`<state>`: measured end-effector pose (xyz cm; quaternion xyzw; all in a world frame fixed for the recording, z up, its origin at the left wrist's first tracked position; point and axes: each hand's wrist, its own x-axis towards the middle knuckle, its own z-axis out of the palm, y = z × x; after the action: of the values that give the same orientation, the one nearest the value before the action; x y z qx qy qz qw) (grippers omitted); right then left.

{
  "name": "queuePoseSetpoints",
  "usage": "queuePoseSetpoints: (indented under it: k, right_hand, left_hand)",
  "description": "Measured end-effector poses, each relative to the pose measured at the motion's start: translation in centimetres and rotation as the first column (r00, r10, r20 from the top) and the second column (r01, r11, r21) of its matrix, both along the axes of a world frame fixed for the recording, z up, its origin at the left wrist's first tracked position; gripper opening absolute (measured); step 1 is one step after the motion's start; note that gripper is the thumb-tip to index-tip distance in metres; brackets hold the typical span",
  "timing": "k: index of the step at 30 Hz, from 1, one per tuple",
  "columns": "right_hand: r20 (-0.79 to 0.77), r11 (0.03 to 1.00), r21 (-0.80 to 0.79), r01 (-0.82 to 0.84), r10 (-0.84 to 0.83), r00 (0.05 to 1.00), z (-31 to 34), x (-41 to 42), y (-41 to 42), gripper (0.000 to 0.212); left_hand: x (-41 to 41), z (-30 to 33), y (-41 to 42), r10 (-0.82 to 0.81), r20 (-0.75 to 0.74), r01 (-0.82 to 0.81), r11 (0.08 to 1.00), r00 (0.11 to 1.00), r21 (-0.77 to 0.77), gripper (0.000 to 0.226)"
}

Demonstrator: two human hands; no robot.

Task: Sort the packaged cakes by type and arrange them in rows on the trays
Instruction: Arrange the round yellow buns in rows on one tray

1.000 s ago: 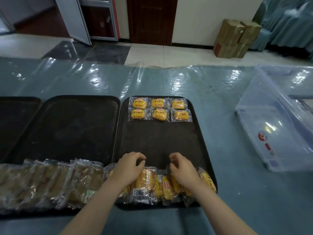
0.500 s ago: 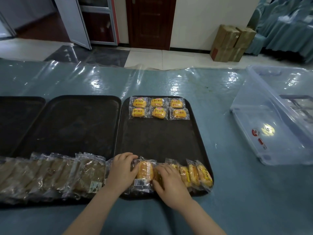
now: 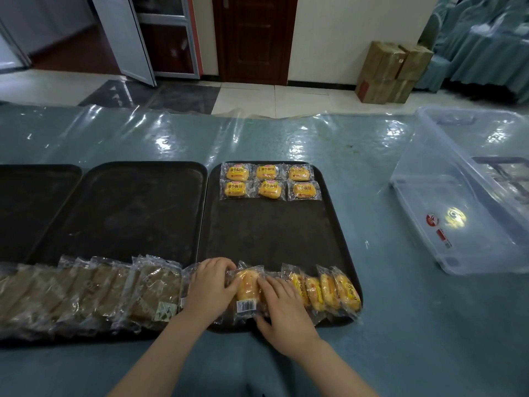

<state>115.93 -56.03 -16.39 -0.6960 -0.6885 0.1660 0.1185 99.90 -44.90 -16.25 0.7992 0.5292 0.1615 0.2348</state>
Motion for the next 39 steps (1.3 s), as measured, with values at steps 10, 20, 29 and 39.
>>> queuePoseSetpoints:
  k: [10,20,29,39]
  right_hand:
    - [-0.484,0.976,0.044,0.215,-0.167,0.859,1.4,0.9,-0.5,0.035]
    - [-0.778,0.897,-0.166,0.41,-0.375,0.504,3.4,2.0,0.9,0.026]
    - [-0.833,0.808,-0.401,0.432,-0.518,0.195,3.6,2.2,2.4,0.029]
    - [-0.827,0.829,-0.449,0.335,-0.527,0.195,2.9,3.0,6.9,0.032]
  left_hand:
    - [0.3,2.0,-0.3,0.071,0.304,0.01,0.966,0.95,-0.257,0.012]
    - [1.6,3.3,-0.6,0.138,0.559,0.119,0.91,0.817,-0.398,0.023]
    - [2.0,3.5,-0.1,0.246,0.596,0.114,0.858,0.764,-0.5,0.028]
    - [1.7,3.2,3.7,0.455,0.527,0.019,0.744,0.718,-0.668,0.016]
